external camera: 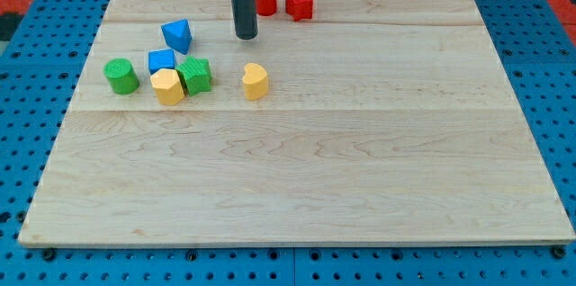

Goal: Move the green star to the right of the blue cube

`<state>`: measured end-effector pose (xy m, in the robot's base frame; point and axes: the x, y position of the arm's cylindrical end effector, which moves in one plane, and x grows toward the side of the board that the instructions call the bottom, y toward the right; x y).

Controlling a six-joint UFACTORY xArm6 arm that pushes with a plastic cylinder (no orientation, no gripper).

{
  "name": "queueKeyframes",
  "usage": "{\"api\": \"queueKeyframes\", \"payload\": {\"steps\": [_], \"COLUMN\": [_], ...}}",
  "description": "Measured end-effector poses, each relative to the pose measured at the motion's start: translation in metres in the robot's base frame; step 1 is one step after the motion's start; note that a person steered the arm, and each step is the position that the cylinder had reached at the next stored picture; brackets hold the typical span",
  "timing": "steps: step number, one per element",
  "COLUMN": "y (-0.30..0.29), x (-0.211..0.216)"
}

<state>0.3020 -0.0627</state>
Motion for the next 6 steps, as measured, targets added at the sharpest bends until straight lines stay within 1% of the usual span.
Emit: {"api": "queueKeyframes", "payload": {"steps": [2, 4, 5, 6], "y": [-0.027, -0.032, -0.042, -0.044], "x": [0.019, 0.137, 0.154, 0.095]}}
